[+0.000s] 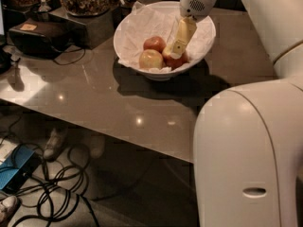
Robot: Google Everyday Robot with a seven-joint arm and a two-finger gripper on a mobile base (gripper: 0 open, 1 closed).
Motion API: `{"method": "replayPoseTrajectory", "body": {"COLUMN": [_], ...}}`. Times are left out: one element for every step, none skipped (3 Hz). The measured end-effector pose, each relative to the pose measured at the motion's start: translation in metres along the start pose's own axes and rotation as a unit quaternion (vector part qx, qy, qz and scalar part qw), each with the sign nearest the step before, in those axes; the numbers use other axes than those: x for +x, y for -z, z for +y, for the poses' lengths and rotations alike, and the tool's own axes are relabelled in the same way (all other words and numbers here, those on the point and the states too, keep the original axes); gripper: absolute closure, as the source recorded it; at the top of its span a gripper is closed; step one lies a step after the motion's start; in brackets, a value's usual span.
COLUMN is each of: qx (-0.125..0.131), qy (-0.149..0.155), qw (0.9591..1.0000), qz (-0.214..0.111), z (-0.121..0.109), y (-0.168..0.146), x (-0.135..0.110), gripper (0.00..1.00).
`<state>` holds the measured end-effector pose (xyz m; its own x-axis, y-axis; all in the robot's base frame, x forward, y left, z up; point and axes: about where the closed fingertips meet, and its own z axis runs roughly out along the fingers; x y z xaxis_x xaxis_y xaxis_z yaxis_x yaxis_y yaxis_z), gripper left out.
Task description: Pick apple from white bowl
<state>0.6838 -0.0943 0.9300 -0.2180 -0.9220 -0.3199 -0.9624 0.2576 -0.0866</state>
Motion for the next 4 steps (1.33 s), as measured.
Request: {"method": "replayPoseTrajectory", "body": {"qx": [-0.002, 0.002, 0.004, 0.001], "qy": [0.005, 0.012, 0.018, 0.023], "qw": [1.0, 0.9998, 0.9996, 0.9994], "qz": [0.008, 0.016, 0.021, 0.025], "z": [0.0, -0.0034, -0.0067, -0.0088], "y": [-0.0048, -0.0064, -0.0086, -0.0143], "x": [0.0024, 0.0036, 0.0032, 0.0035], "gripper": [0.13, 0.13, 0.13, 0.13]}}
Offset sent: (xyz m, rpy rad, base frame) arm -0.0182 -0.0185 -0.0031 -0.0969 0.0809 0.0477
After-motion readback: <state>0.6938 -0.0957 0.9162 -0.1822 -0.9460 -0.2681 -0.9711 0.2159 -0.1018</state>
